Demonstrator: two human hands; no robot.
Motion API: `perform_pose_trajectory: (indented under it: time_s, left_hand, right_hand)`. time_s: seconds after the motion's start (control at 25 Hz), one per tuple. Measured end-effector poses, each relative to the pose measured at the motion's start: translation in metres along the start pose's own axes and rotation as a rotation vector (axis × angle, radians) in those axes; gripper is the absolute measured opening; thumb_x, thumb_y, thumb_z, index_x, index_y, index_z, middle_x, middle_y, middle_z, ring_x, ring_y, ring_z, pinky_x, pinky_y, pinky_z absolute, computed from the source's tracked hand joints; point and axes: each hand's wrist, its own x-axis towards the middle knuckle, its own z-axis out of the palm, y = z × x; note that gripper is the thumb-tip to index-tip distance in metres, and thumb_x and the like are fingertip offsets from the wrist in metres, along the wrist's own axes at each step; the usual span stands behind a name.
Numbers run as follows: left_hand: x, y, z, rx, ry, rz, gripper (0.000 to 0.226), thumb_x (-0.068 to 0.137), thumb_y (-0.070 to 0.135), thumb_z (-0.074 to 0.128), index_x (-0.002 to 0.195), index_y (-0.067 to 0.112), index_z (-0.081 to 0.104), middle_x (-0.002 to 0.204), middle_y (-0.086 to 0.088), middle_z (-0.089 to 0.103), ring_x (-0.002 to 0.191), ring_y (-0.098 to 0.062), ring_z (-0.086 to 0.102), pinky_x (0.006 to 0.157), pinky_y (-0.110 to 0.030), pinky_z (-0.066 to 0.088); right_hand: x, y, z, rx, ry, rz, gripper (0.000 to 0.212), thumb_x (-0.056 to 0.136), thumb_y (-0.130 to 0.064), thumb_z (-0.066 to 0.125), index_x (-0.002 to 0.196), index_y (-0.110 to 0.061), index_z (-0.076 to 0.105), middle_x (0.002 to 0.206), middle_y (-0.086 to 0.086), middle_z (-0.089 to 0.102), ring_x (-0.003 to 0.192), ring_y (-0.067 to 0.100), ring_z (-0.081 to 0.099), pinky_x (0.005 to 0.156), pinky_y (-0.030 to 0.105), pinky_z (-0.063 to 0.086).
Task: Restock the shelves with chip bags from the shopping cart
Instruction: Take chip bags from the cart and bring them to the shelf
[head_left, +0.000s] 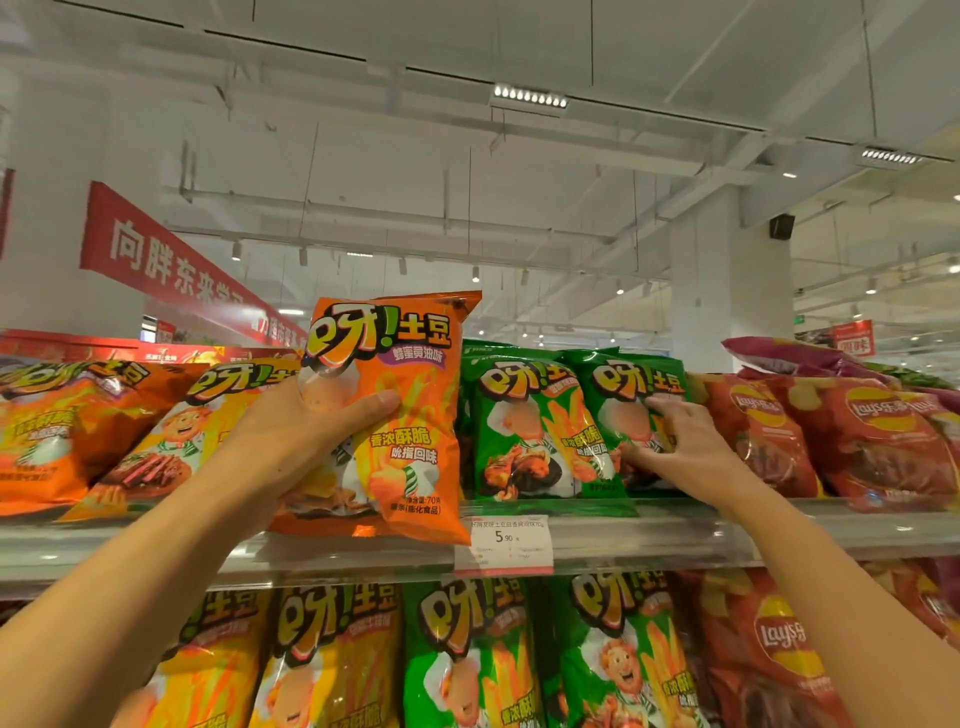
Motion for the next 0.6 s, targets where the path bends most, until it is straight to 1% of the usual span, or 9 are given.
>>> perform_pose_trajectory:
  time_s: [0.04,0.08,0.16,0.2,0.24,0.32,0.36,0.44,0.6]
  left_hand:
    - [-0.001,0.001,-0.001,0.004,0.001,0.004,0.062,0.069,0.067,0.080,0.105,0.018,0.070,0.096,-0.009,0.078,0.087,-0.032,0.075,0.081,-0.056,0.061]
    - [-0.003,0.001,-0.001,-0.013,-0.006,0.010,0.060,0.067,0.067,0.081,0.103,0.020,0.070,0.093,-0.007,0.079,0.083,-0.029,0.076,0.073,-0.052,0.063]
    - [-0.010,0.006,-0.001,-0.112,-0.032,0.017,0.053,0.063,0.063,0.082,0.099,0.025,0.071,0.082,0.002,0.080,0.069,-0.018,0.077,0.049,-0.032,0.061]
    - [-0.013,0.009,-0.002,-0.158,-0.053,0.018,0.050,0.062,0.060,0.081,0.098,0.026,0.070,0.078,0.006,0.079,0.063,-0.013,0.076,0.042,-0.023,0.055]
    - [-0.014,0.010,-0.001,-0.183,-0.068,0.018,0.049,0.063,0.058,0.081,0.098,0.026,0.070,0.076,0.007,0.079,0.060,-0.011,0.075,0.039,-0.019,0.051]
    - [-0.016,0.010,-0.001,-0.215,-0.078,0.018,0.043,0.070,0.053,0.082,0.099,0.024,0.069,0.075,0.007,0.079,0.059,-0.011,0.074,0.039,-0.019,0.051]
    - [-0.017,0.009,0.000,-0.236,-0.071,0.031,0.038,0.073,0.050,0.082,0.100,0.024,0.070,0.076,0.008,0.079,0.060,-0.009,0.074,0.040,-0.018,0.051]
    - [-0.020,0.004,-0.005,-0.262,-0.047,0.064,0.030,0.076,0.045,0.082,0.098,0.027,0.071,0.079,0.013,0.079,0.064,-0.005,0.074,0.043,-0.014,0.051]
    - [-0.025,-0.004,-0.045,-0.278,-0.027,0.120,0.024,0.080,0.040,0.081,0.099,0.030,0.070,0.083,0.016,0.078,0.068,-0.002,0.074,0.047,-0.011,0.051]
  right_hand:
    - [0.003,-0.001,-0.003,-0.031,-0.047,0.015,0.081,0.088,-0.042,0.073,0.154,-0.024,0.032,0.160,0.006,0.026,0.146,0.027,0.031,0.120,0.040,0.025]
    - [0.004,-0.004,-0.008,-0.113,-0.059,0.026,0.080,0.089,-0.044,0.071,0.155,-0.024,0.031,0.161,0.006,0.027,0.147,0.027,0.029,0.121,0.041,0.024]
    - [0.001,-0.014,-0.015,-0.257,0.040,-0.010,0.072,0.090,-0.049,0.066,0.152,-0.024,0.038,0.158,0.006,0.036,0.145,0.028,0.031,0.119,0.044,0.028]
    - [-0.004,-0.025,-0.014,-0.237,0.113,-0.066,0.066,0.091,-0.049,0.065,0.148,-0.024,0.043,0.154,0.007,0.042,0.143,0.028,0.032,0.115,0.044,0.030]
    - [-0.011,-0.040,-0.010,-0.168,0.171,-0.131,0.060,0.091,-0.047,0.065,0.144,-0.025,0.048,0.150,0.007,0.045,0.141,0.027,0.032,0.111,0.043,0.031]
    - [-0.026,-0.072,0.005,-0.034,0.216,-0.285,0.052,0.090,-0.045,0.067,0.138,-0.030,0.053,0.147,0.003,0.047,0.140,0.020,0.030,0.102,0.034,0.030]
    - [-0.035,-0.090,0.014,-0.023,0.216,-0.366,0.049,0.090,-0.045,0.066,0.136,-0.033,0.055,0.145,-0.002,0.048,0.139,0.016,0.030,0.101,0.030,0.028]
    - [-0.051,-0.125,0.035,0.025,0.193,-0.508,0.044,0.091,-0.043,0.065,0.133,-0.034,0.056,0.141,-0.008,0.049,0.135,0.008,0.031,0.101,0.026,0.025]
    - [-0.070,-0.189,0.078,0.078,0.126,-0.650,0.042,0.094,-0.038,0.062,0.135,-0.030,0.057,0.140,-0.008,0.051,0.135,0.007,0.034,0.105,0.021,0.025]
